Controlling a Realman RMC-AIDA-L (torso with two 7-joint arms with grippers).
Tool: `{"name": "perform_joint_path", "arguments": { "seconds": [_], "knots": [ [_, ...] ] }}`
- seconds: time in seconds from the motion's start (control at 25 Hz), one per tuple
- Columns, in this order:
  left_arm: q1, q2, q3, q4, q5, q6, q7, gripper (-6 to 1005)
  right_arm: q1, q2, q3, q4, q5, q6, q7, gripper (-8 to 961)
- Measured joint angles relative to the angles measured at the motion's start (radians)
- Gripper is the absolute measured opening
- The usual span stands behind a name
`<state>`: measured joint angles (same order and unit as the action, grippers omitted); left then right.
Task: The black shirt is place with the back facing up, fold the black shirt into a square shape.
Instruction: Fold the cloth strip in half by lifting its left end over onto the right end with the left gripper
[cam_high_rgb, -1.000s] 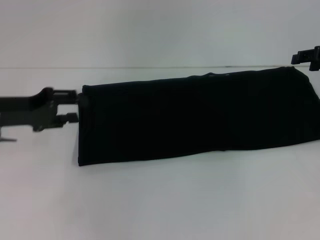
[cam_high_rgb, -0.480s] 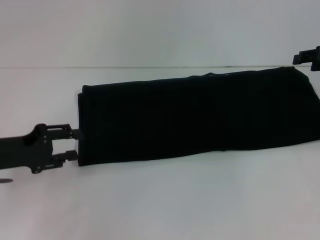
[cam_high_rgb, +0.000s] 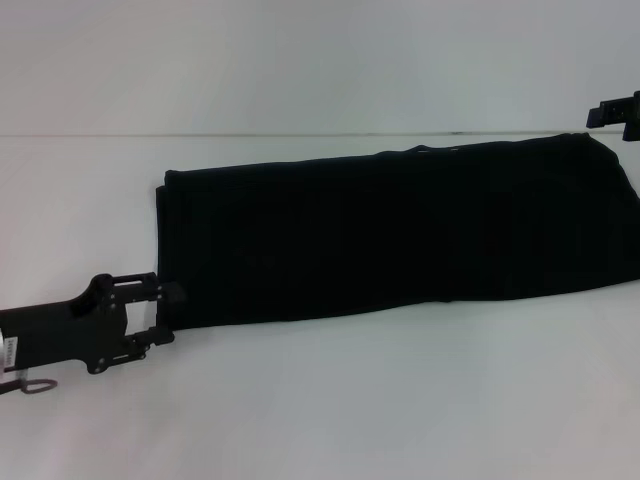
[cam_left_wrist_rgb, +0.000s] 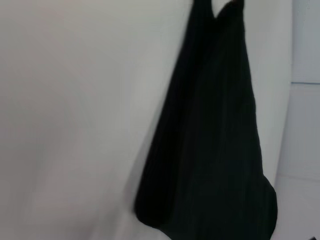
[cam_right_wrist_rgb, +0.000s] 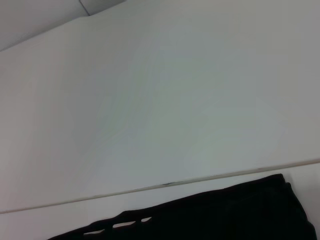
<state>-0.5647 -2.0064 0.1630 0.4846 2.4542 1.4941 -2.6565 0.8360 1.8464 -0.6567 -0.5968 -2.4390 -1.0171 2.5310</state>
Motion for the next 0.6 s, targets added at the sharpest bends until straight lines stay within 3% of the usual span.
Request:
{"name": "perform_joint_path", "arguments": {
  "seconds": [0.6],
  "knots": [
    [0.027, -0.024, -0.012, -0.035, -0.025, -0.113, -0.014, 611, -0.004, 0.001, 0.005, 0.000, 0.000, 0.000, 0.012, 642]
  ]
}}
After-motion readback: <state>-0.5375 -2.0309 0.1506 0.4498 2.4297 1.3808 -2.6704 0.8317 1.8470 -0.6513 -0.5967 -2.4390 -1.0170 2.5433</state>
